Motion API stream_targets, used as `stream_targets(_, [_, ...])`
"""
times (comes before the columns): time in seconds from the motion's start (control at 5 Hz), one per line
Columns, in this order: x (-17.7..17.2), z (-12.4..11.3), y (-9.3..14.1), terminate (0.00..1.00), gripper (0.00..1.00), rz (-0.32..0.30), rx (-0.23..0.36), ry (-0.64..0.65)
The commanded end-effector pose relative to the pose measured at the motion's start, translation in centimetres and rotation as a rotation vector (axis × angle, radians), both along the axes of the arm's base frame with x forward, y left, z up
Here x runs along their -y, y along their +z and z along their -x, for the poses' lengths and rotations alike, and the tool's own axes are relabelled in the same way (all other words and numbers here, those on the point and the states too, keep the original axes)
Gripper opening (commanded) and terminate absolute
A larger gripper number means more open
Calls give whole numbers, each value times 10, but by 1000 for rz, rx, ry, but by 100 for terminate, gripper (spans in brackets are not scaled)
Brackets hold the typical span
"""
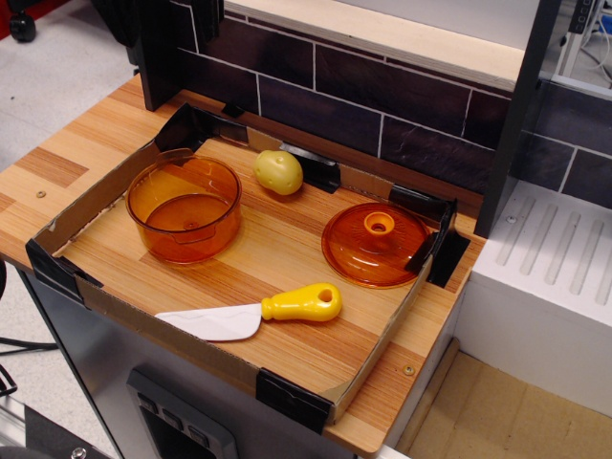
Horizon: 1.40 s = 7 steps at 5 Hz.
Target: Put knife in pot
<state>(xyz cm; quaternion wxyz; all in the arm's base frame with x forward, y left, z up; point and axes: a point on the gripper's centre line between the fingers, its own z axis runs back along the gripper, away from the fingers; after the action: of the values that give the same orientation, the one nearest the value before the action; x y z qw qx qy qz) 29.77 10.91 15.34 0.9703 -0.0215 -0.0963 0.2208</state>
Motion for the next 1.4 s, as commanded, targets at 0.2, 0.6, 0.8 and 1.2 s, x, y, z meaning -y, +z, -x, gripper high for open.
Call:
stream_targets(0.2, [30,2,-7,0,100,-26,-22,-250])
stream_targets(0.6, [93,15,-47,0,100,-78,40,-621])
stream_targets(0.8, [106,24,-68,0,100,-18,94,-742])
stream_targets(1.2, [120,27,-99,0,100,35,18,-930])
